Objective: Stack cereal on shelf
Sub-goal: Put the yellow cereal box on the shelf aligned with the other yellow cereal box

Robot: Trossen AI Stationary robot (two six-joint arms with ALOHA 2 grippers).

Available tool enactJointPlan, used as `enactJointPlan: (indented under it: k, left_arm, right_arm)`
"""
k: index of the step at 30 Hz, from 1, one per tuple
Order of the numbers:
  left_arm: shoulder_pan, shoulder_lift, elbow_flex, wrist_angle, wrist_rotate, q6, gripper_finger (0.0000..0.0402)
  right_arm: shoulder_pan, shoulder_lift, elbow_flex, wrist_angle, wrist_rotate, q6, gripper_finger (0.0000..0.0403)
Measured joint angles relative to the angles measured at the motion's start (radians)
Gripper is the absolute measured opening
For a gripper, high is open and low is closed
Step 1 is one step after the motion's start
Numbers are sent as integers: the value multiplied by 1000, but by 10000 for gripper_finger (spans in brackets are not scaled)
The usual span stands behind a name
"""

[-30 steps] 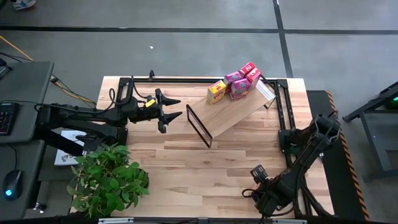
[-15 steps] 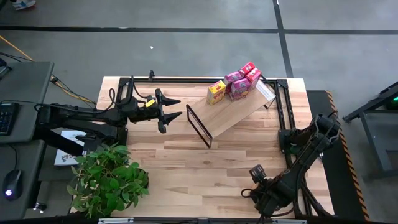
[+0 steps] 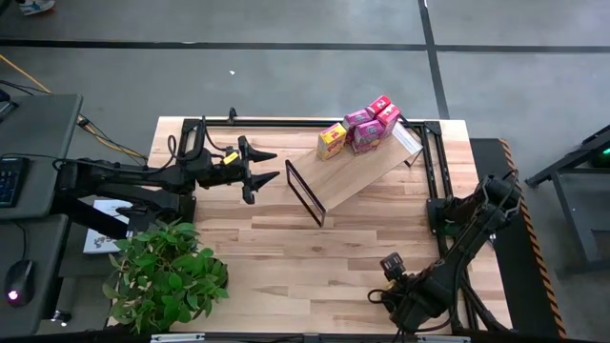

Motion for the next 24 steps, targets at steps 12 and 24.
enactJointPlan:
  k: [12,24]
  left_arm:
    - [0,0,0,-13,0,0,237]
    - [0,0,0,-20,-25,20,237]
  right_arm:
    - [0,0,0,120,-5,50,247]
    - [-2,0,0,110,96,146,247]
